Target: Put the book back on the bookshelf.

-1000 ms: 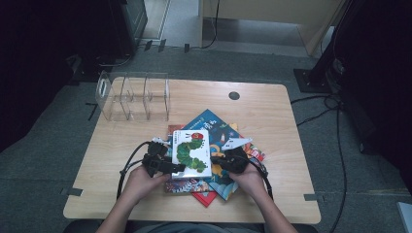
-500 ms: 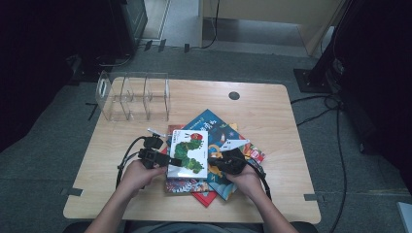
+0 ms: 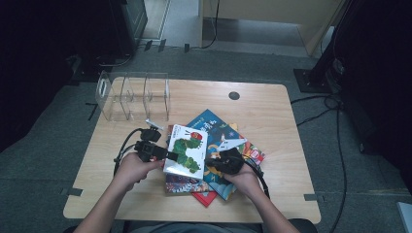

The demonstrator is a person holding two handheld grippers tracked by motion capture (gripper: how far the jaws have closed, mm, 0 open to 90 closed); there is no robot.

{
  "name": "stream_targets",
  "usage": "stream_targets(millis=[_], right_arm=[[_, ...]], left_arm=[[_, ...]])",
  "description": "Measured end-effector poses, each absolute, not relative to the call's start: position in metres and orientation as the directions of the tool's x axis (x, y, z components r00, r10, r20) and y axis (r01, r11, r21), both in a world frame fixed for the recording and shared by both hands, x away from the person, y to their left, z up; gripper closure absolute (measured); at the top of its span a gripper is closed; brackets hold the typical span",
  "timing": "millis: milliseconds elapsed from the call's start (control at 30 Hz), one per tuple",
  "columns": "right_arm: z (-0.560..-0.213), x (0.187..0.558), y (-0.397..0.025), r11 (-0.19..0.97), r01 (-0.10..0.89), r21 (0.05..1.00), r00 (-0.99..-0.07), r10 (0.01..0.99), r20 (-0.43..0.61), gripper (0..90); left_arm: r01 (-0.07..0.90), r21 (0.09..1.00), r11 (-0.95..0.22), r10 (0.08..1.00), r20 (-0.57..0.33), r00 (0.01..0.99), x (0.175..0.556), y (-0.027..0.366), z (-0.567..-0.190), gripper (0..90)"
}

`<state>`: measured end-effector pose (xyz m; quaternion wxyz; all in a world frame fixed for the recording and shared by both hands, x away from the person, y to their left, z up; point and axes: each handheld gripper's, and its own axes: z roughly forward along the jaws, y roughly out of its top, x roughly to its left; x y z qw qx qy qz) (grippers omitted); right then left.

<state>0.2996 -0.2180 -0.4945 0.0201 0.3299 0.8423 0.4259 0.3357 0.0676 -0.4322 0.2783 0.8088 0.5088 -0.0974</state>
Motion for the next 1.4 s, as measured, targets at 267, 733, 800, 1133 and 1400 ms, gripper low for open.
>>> stream_targets(millis=[267,733,800,1133,1400], right_arm=[[-0.495,0.301,-0.217,0.424,0.532,0.733,-0.789,0.563,0.247,90.0],[-0.494,0.302,-0.215,0.446,0.515,0.732,-0.792,0.573,0.208,90.0],[-0.494,0.304,-0.215,0.431,0.529,0.731,-0.782,0.583,0.222,90.0],[-0.494,0.300,-0.204,0.461,0.499,0.734,-0.814,0.539,0.216,90.0],[-0.494,0.301,-0.204,0.458,0.508,0.729,-0.808,0.547,0.219,90.0]], left_arm=[[0.881,0.343,-0.327,0.794,-0.405,0.452,0.336,0.066,-0.443,45.3],[0.908,0.305,-0.288,0.779,-0.477,0.408,0.337,0.080,-0.466,40.7],[0.909,0.290,-0.299,0.786,-0.466,0.407,0.337,0.078,-0.470,38.1],[0.920,0.244,-0.306,0.775,-0.498,0.390,0.338,0.074,-0.470,33.0],[0.879,0.284,-0.382,0.744,-0.470,0.475,0.339,0.073,-0.432,47.9]])
